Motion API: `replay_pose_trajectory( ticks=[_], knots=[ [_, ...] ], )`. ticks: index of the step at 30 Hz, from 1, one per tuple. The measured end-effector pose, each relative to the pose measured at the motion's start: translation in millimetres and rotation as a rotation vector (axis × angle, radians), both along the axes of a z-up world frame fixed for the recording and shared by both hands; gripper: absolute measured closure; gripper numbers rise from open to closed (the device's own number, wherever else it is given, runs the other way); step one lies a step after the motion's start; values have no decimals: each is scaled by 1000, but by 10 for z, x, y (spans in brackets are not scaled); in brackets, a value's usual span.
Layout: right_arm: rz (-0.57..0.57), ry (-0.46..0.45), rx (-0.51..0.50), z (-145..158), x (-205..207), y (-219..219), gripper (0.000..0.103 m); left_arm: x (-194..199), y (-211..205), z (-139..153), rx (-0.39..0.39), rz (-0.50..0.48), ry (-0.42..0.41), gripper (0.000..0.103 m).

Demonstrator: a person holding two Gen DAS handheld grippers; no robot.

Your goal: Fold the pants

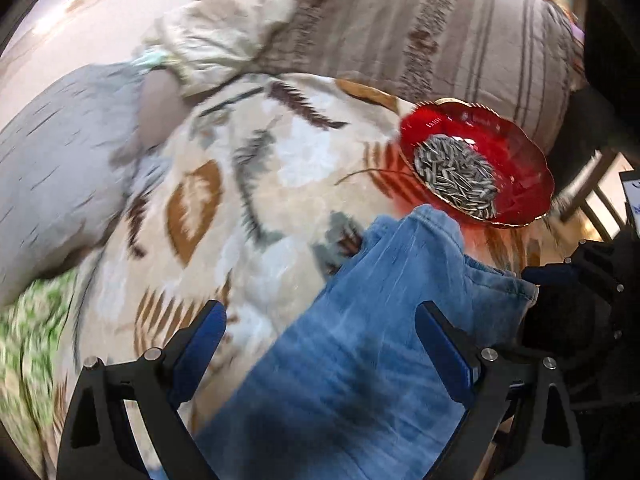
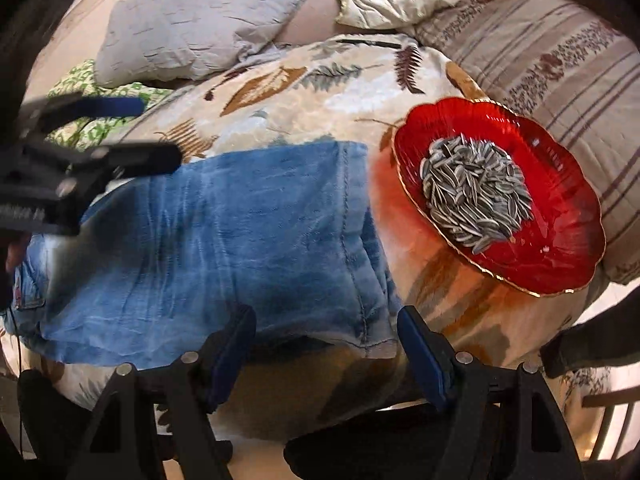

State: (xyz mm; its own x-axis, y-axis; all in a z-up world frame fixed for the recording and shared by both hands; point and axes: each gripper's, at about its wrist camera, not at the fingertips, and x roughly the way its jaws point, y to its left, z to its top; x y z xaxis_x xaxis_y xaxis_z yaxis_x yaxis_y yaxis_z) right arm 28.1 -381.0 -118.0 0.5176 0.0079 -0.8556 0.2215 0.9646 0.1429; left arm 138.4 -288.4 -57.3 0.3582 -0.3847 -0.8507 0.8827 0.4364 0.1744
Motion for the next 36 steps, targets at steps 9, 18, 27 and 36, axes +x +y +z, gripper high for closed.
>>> replay_pose_trajectory(
  ticks=[9,18,27,36],
  knots=[
    [-57,46,21,-116,61,-38,27,131,-565,-265,83,-177,23,8],
    [-77,71,15,-171,137,-50,27,202,-790,-471,135,-259,39,8],
    [-92,88,21,-213,211,-80,27,288,-1025,-610,202,-387,69,8],
    [-106,112,50,-403,298,-197,23,374,-1203,-914,295,-455,121,0]
  ],
)
